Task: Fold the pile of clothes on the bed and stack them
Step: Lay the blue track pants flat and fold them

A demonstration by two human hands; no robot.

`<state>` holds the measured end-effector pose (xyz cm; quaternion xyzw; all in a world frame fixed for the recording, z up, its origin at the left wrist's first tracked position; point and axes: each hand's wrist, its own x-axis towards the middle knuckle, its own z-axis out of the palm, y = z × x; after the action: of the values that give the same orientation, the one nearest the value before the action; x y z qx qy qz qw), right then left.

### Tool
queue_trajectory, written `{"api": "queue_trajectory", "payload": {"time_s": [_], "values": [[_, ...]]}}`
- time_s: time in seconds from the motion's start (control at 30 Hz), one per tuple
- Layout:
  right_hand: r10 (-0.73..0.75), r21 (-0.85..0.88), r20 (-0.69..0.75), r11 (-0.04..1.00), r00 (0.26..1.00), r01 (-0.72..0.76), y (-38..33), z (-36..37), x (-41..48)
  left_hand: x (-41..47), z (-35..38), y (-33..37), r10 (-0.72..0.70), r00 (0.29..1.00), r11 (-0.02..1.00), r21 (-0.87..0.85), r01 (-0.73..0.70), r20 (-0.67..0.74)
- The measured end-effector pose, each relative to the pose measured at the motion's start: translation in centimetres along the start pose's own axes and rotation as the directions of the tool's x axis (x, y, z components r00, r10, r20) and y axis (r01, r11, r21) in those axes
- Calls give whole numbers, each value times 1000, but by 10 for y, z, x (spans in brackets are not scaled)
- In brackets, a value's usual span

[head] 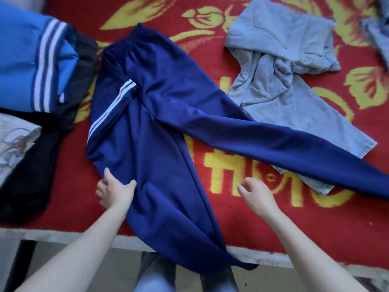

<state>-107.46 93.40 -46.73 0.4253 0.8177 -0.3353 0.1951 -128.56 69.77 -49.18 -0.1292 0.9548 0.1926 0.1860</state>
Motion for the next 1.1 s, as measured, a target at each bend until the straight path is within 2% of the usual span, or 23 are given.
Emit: {"api": "queue_trajectory", "payload": {"time_s": [0.1, 0.23, 0.33, 0.4, 0.47, 0.5, 0.53, 0.57, 0.6, 0.63, 0.7, 0.73, 0.83, 0.9, 1.0, 1.1], "values": [[-47, -34, -63, 998, 997, 45, -57, 0, 37, 52, -16, 40, 159, 986, 985, 77, -155, -52], [-116, -50, -142, 993, 983, 110, -136, 13, 82, 120, -36, 83, 346, 938, 921, 198, -334, -26], [-208, -120, -169, 975, 964, 189, -186, 25, 112, 162, -41, 102, 501, 856, 756, 417, -504, 126], [-275, -236, -163, 943, 948, 233, -211, 31, 130, 184, -38, 110, 537, 814, 643, 517, -565, 222], [-292, -340, -138, 911, 946, 232, -224, 37, 145, 199, -35, 115, 549, 790, 586, 549, -596, 272], [-286, -383, -115, 896, 951, 223, -227, 41, 151, 206, -36, 118, 561, 780, 591, 525, -612, 277], [-281, -423, -92, 880, 955, 218, -227, 43, 154, 211, -40, 121, 574, 783, 651, 446, -614, 240], [-282, -462, -71, 859, 957, 219, -226, 45, 158, 217, -48, 123, 562, 814, 757, 302, -579, 151], [-279, -496, -44, 839, 959, 222, -224, 46, 161, 225, -60, 124, 499, 866, 859, 113, -499, 30], [-271, -514, -11, 827, 962, 227, -222, 47, 163, 233, -77, 125, 396, 914, 913, -69, -402, -86], [-244, -530, 54, 815, 968, 235, -219, 49, 166, 249, -111, 119, 177, 946, 912, -316, -262, -272], [-223, -544, 83, 807, 971, 231, -217, 51, 168, 254, -123, 113, 114, 943, 904, -361, -229, -312], [-176, -560, 104, 803, 979, 204, -219, 60, 167, 253, -132, 100, 89, 943, 910, -359, -208, -321], [-261, -565, -32, 801, 965, 198, -221, 69, 159, 250, -124, 98, 103, 940, 916, -338, -217, -324], [-430, -435, -298, 856, 852, 280, -213, 90, 127, 248, -117, 101, 138, 939, 944, -245, -221, -315], [-564, -420, -366, 810, 741, 409, -190, 134, 75, 243, -116, 101, 161, 939, 966, -147, -214, -305]]}}
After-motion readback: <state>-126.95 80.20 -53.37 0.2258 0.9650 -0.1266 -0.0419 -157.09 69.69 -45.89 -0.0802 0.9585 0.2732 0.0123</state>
